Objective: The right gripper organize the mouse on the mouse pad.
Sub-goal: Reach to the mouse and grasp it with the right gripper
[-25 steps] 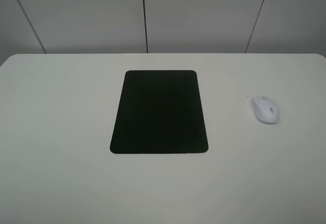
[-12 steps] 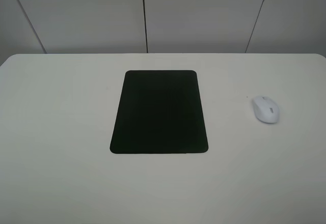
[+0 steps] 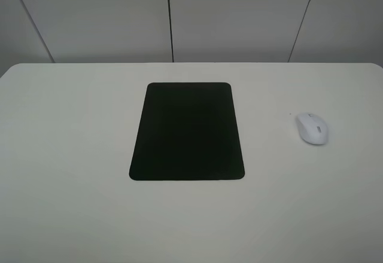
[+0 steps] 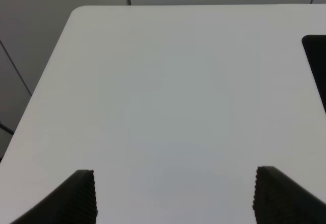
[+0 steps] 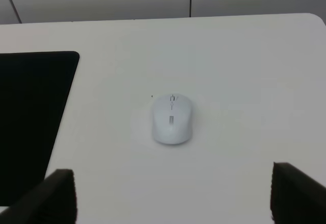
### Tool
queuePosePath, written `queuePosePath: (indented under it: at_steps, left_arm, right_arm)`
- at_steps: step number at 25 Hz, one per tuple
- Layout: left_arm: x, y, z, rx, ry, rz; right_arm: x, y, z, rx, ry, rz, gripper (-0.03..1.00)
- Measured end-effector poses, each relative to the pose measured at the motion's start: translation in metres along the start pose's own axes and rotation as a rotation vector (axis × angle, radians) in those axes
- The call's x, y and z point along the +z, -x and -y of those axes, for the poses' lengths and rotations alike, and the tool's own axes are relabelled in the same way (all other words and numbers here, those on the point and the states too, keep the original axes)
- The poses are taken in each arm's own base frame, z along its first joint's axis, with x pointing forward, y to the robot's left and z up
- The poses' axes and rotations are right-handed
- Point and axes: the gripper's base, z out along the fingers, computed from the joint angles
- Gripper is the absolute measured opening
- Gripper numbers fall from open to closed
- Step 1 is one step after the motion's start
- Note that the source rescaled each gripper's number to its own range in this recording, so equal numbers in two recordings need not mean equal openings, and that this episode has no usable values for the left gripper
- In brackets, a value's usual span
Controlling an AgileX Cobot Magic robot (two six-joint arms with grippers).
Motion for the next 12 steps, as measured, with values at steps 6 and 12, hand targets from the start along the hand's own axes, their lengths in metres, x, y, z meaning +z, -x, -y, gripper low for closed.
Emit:
queuePosePath:
  at_steps: [6, 12]
  left_arm:
    - [0.0000, 0.0000, 0.0000, 0.000, 0.000, 0.000]
    - [0.0000, 0.0000, -0.0001, 0.000, 0.001, 0.000]
  right_arm:
    - [0.0000, 0.0000, 0.0000, 0.000, 0.000, 0.000, 0.71]
    - [0.0000, 0.0000, 0.0000, 0.000, 0.000, 0.000, 0.71]
